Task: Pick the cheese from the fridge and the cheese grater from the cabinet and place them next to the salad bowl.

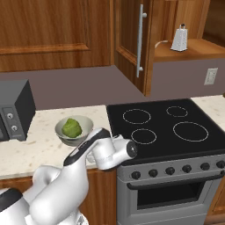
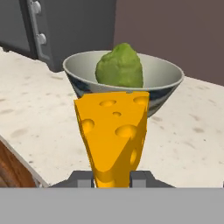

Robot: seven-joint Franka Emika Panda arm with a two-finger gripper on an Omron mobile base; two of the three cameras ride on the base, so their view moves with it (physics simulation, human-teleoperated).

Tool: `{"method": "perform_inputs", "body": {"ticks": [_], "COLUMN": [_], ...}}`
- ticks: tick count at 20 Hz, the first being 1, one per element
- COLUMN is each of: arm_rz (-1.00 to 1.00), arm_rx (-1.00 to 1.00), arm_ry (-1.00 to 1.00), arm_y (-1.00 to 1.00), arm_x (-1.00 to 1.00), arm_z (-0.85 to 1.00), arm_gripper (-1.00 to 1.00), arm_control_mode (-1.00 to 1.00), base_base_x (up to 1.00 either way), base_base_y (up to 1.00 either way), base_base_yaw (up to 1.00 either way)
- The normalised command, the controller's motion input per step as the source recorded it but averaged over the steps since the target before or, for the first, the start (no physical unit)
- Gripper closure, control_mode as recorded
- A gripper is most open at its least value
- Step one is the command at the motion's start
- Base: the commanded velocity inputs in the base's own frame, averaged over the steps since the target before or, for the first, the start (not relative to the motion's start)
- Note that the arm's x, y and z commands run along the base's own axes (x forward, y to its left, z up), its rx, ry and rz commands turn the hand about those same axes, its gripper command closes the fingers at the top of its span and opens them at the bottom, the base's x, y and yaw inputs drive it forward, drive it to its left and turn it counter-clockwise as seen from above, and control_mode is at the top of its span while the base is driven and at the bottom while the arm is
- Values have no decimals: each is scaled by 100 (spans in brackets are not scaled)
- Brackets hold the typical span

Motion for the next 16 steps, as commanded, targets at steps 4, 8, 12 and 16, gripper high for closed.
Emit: {"method": "perform_inputs", "body": {"ticks": [4,8,12,16], "arm_rz": [0,0,0,0], "arm_rx": [0,0,0,0], "arm_ry": [12,11,10,8], "arm_y": [0,0,0,1], "arm_x": [20,23,24,26], "arm_z": [-19,-17,-18,-17], "arm_gripper": [100,100,100,100], "arm_control_mode": [-100,-100,-100,-100], "base_base_x": [0,0,0,0], "base_base_y": [0,0,0,0], "base_base_yaw": [0,0,0,0]}}
